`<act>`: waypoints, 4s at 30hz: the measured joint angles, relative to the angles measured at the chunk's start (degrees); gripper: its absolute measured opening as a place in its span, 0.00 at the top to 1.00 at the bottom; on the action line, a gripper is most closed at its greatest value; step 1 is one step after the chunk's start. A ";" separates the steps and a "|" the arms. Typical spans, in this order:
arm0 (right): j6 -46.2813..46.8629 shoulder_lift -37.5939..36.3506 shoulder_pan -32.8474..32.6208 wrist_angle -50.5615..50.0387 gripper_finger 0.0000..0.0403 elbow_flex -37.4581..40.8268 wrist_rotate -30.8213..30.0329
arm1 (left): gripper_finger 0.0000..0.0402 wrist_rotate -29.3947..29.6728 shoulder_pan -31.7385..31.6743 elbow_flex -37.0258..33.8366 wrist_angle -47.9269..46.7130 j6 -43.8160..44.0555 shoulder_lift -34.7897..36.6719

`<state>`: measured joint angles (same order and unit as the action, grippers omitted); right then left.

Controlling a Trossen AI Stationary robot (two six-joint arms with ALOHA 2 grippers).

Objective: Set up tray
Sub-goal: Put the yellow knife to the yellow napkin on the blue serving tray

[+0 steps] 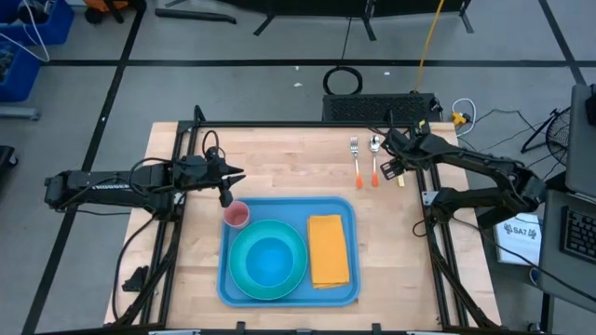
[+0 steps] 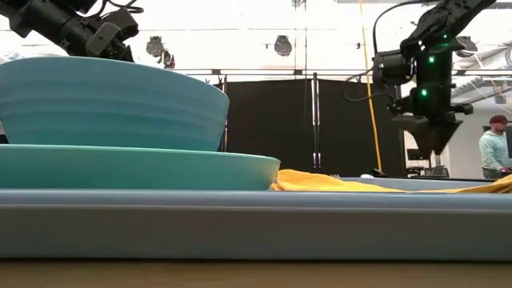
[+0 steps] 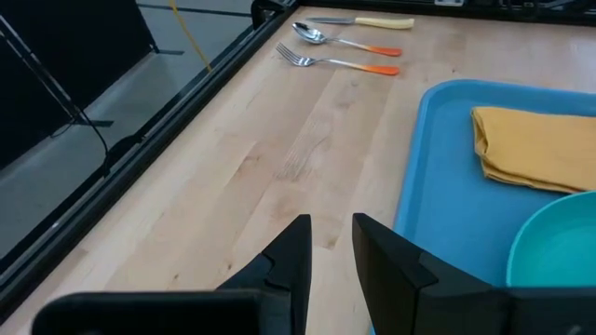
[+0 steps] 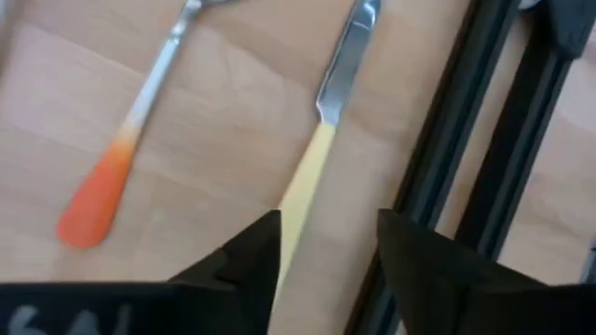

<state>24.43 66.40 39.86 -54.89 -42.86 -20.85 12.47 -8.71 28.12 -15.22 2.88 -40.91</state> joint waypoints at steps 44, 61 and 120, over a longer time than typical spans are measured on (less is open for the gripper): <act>3.28 -0.03 4.41 19.67 0.88 15.55 9.31 | 0.78 0.00 0.00 0.00 0.02 -0.20 0.00; 8.99 -16.09 -10.05 20.36 0.88 13.51 6.34 | 0.78 0.04 0.00 0.00 -0.01 -0.15 0.01; 75.33 28.80 -71.49 19.16 0.88 -19.92 10.16 | 0.78 -0.52 0.00 0.00 -0.15 3.74 -0.01</act>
<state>99.75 95.20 -31.63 -35.73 -62.78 -10.69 11.94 -8.71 28.12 -15.38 6.61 -40.92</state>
